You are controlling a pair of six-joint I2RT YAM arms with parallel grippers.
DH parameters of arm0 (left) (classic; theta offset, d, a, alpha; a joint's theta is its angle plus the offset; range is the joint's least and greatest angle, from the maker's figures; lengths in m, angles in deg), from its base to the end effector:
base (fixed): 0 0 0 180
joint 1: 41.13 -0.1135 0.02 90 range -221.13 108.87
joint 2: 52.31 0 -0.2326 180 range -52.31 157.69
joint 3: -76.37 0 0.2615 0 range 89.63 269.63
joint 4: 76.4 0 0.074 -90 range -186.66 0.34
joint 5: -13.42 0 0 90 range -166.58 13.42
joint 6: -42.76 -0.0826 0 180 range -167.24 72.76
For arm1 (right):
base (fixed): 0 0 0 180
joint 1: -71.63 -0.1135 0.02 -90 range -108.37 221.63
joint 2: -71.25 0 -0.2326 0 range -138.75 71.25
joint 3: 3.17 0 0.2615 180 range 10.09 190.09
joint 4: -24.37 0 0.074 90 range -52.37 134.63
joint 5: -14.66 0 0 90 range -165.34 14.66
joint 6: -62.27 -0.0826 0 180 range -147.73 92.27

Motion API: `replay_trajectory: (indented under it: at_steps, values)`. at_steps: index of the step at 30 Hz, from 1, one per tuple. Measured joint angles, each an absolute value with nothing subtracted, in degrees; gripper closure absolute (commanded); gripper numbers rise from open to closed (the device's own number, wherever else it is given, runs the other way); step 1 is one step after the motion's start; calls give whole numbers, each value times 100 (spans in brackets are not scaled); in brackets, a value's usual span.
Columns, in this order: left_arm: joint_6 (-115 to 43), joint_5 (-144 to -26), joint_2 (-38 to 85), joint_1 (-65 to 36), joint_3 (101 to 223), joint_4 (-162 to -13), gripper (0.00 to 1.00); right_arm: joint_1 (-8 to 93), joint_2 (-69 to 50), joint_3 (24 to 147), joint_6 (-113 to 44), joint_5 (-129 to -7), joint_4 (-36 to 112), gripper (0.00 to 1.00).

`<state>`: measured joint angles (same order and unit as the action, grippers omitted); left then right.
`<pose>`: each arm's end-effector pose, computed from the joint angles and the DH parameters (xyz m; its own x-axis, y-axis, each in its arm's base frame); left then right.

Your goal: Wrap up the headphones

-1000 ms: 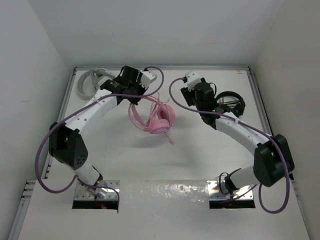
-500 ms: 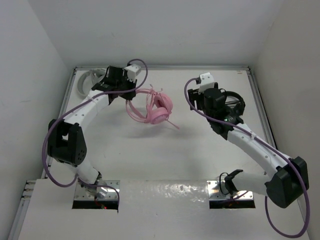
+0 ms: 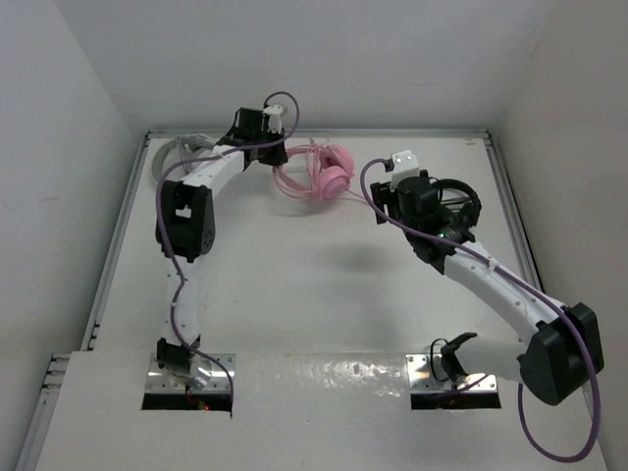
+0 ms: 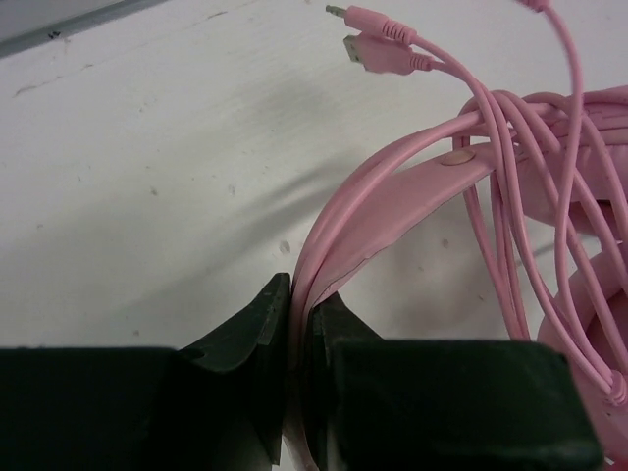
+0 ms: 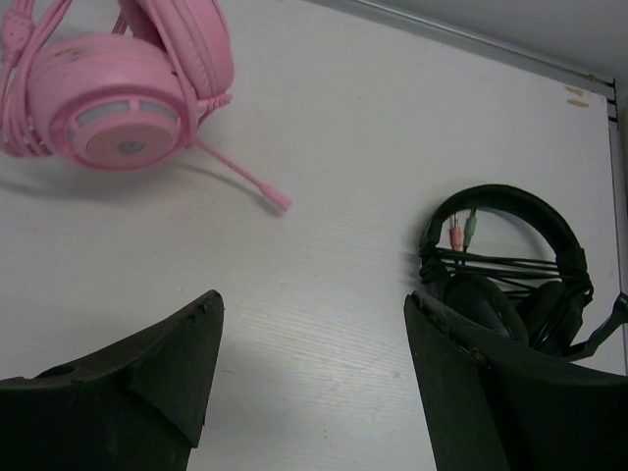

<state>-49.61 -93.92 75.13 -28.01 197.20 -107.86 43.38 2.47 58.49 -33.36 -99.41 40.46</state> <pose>0.5218 -0.1469 0.1738 -0.5816 0.1761 -0.7942 0.4696 0.8698 -0.1511 0.3089 0.1278 0.2390 -0.3555 -0.0893 -0.9304 -0.0674 0.9953 -0.0698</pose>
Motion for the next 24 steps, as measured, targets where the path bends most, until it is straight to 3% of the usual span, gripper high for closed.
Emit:
replay_trajectory:
  at_steps: [6, 10, 11, 12, 18, 20, 22, 23, 24]
  values:
    - [-4633, -9296, 8868, -2964, 20855, -10852, 100, 4340, -50, 5852, -3310, -9928, 4256, 26]
    - [-4548, -9228, 9075, -3006, 20890, -10825, 59, 4342, -80, 5852, -3271, -9915, 4297, 26]
    - [-4537, -9235, 9084, -3010, 20890, -10803, 42, 4342, -80, 5852, -3266, -9913, 4300, 26]
    - [-4544, -9235, 9084, -3010, 20890, -10760, 34, 4342, -80, 5852, -3262, -9908, 4300, 26]
    - [-4528, -8983, 9067, -3023, 20877, -10655, 7, 4342, -80, 5862, -3249, -9823, 4396, 24]
    - [-4550, -8751, 8960, -3028, 20809, -10720, 6, 4342, -80, 5867, -3255, -9814, 4424, 21]
    - [-4607, -8496, 8710, -3037, 20704, -10939, 2, 4342, -80, 5867, -3275, -9823, 4444, 16]
    - [-4694, -8354, 8527, -3043, 20649, -11083, 0, 4342, -78, 5867, -3308, -9832, 4461, 5]
    - [-4773, -8231, 8293, -3056, 20573, -11214, 0, 4342, -72, 5867, -3367, -9863, 4492, 1]
